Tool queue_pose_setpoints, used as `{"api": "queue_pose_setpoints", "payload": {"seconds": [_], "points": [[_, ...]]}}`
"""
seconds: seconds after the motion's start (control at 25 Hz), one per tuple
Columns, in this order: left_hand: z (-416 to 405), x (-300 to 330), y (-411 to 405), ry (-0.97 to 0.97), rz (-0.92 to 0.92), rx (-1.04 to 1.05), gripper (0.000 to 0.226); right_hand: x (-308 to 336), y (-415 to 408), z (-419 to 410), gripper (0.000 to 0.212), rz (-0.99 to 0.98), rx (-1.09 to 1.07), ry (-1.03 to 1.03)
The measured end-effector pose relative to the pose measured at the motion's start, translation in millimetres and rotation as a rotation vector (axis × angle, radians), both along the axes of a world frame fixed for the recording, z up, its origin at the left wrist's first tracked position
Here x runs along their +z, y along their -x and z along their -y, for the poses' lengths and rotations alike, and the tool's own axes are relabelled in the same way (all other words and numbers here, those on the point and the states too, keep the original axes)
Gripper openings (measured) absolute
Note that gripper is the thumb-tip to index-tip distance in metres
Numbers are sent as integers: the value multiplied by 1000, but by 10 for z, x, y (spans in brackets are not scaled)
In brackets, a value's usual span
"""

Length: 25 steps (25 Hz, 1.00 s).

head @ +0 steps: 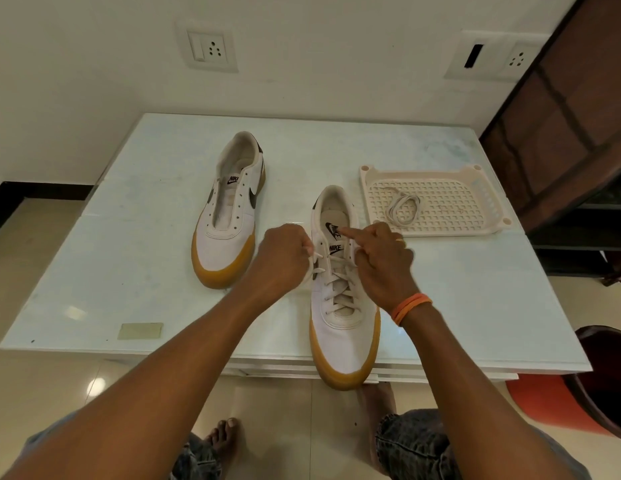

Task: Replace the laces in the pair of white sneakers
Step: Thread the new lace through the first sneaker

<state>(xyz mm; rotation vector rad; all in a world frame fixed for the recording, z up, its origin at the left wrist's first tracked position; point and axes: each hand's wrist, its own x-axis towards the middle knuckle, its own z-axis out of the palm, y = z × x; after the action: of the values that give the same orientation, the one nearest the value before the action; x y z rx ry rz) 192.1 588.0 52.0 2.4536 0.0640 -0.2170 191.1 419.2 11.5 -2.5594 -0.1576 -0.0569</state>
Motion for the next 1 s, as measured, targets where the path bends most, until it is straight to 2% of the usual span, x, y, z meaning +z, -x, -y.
{"api": "queue_pose_setpoints", "payload": {"seconds": [0.08,0.16,0.24,0.36,0.44,0.48,0.56,0.6,0.68,0.8,1.0], "points": [[-208,58,-105,-10,30,72,20,75,-22,172,64,127,-15,204],[-478,111,-210,-57,113,213,20,81,-32,261,77,187,-6,274],[-754,157,-291,-169,183,354,19,62,-44,240,82,115,24,275],[-907,177,-295,-319,175,458,19,59,-67,258,81,17,10,155],[-753,155,-222,-297,176,366,26,71,-67,292,78,0,13,81],[-612,141,-174,-170,147,279,29,76,-66,301,76,-11,16,54],[-302,118,-82,196,-23,94,27,90,-68,302,72,-18,16,27],[-160,112,-42,289,-110,21,23,93,-71,295,69,-13,17,27],[1,71,10,249,-167,-90,16,97,-74,291,63,-5,18,30],[28,6,5,211,-102,-90,11,67,-84,300,55,8,51,-31],[25,-53,-39,198,-111,-86,15,21,-102,280,44,47,90,-118]]}}
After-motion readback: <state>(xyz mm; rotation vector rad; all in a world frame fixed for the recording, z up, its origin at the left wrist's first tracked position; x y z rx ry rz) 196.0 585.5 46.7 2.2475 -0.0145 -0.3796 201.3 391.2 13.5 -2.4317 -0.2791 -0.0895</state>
